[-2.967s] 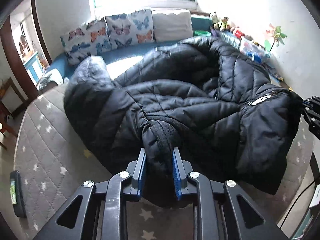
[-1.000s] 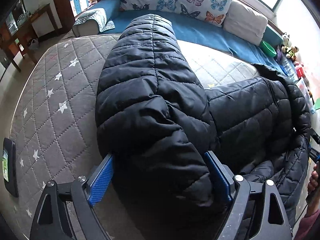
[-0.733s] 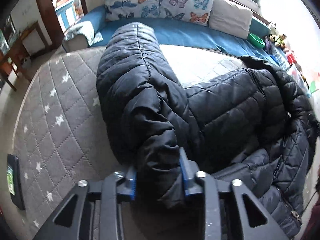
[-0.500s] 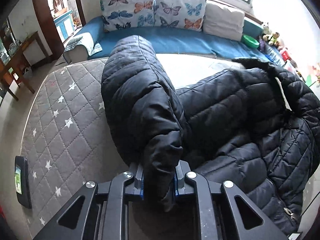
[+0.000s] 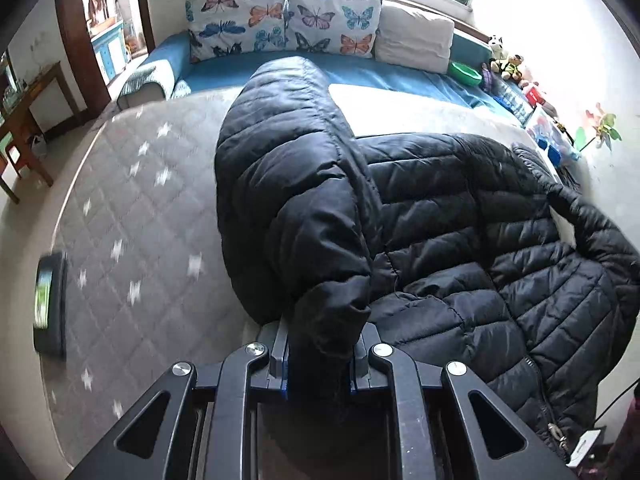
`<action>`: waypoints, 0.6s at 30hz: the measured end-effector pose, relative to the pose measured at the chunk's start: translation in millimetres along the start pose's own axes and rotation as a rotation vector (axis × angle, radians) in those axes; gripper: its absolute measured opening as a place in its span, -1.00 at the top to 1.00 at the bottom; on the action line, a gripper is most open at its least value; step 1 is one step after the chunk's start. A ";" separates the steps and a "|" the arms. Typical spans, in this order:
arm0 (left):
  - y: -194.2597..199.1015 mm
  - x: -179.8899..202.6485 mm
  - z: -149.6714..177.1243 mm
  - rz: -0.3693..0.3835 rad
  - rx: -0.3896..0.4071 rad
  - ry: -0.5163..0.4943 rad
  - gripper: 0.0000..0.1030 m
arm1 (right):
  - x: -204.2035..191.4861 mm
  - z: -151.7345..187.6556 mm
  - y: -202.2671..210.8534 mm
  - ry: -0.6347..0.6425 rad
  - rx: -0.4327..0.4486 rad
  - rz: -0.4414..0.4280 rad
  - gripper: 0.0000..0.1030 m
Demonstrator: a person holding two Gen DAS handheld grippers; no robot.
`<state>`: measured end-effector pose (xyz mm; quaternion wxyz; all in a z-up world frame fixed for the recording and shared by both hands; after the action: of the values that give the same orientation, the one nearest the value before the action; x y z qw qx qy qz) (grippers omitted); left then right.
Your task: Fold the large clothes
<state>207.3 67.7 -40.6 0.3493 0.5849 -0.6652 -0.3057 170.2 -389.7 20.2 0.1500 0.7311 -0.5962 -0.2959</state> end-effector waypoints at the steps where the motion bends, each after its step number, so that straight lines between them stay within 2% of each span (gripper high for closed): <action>1: 5.4 -2.5 13.3 0.001 -0.009 0.000 0.61 | -1.0 9.1 -1.8 -0.003 -0.023 0.000 0.73; 6: 10.9 -24.7 68.5 -0.027 -0.065 0.030 0.58 | 7.8 58.8 -8.2 0.012 -0.163 0.061 0.71; 8: 11.3 -34.9 81.3 -0.038 -0.081 0.035 0.37 | 18.1 71.5 -11.4 -0.022 -0.215 0.078 0.63; 10: 17.5 -37.4 84.5 -0.039 -0.075 0.023 0.16 | 29.0 77.2 -11.8 -0.073 -0.278 0.087 0.59; 12: 24.6 -38.9 83.7 -0.054 -0.070 0.002 0.03 | 34.8 79.2 -5.3 -0.082 -0.308 0.099 0.49; 15: 29.7 -44.2 65.7 -0.097 -0.058 -0.016 -0.27 | 40.6 69.9 8.0 -0.056 -0.308 0.154 0.48; 18: 50.4 -49.2 44.6 -0.117 -0.011 -0.019 -0.30 | 44.1 55.0 24.5 -0.027 -0.242 0.199 0.44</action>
<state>145.8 122.9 -30.2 0.3275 0.6179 -0.6315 -0.3349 122.4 -430.8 -19.8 0.2576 0.6408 -0.6278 -0.3589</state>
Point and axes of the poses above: each gripper's, at about its wrist camera, not at the fingertips, and y roughly against the way its jaws point, x to its right, z to its underside, the point moved 7 cm from there along -y, roughly the way its jaws point, and after that the axes turned 10 degrees about x, right-handed, at the moved point
